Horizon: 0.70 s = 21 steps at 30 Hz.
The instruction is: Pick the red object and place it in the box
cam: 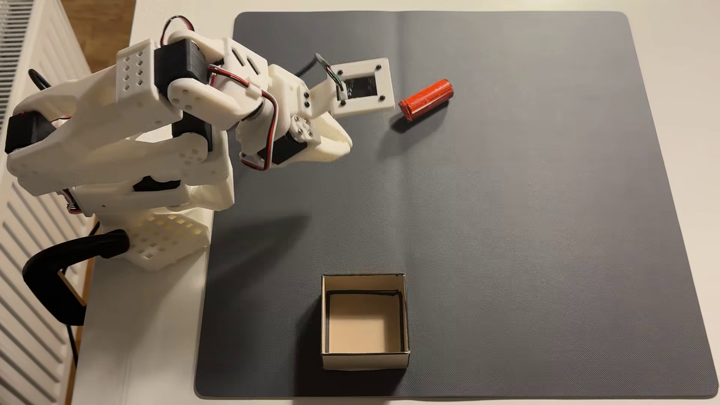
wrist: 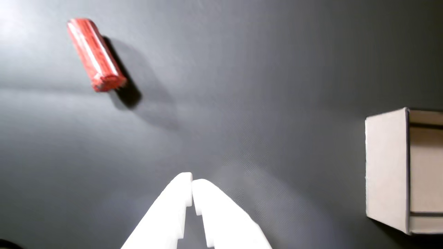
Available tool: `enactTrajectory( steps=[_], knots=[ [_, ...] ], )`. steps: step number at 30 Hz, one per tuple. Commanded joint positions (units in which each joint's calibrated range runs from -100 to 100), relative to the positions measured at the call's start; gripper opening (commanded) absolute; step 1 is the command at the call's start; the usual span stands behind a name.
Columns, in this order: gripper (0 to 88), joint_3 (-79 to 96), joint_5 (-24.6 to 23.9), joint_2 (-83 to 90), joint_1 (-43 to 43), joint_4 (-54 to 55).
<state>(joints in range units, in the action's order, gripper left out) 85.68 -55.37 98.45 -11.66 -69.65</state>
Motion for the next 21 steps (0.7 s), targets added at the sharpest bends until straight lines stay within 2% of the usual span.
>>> enactTrajectory(
  steps=[1,7,17,19,21],
  knots=[
    [0.8,-1.6,-1.1,-0.7,-4.6,3.0],
    [0.9,-3.3,-1.8,-13.4,-9.5,15.4],
    [1.1,-27.0,-0.2,-53.0,-10.1,25.8],
    [3.1,-32.3,0.5,-59.2,-10.1,26.1],
    [9.0,-36.5,0.5,-64.3,-10.1,26.1]
  ],
)
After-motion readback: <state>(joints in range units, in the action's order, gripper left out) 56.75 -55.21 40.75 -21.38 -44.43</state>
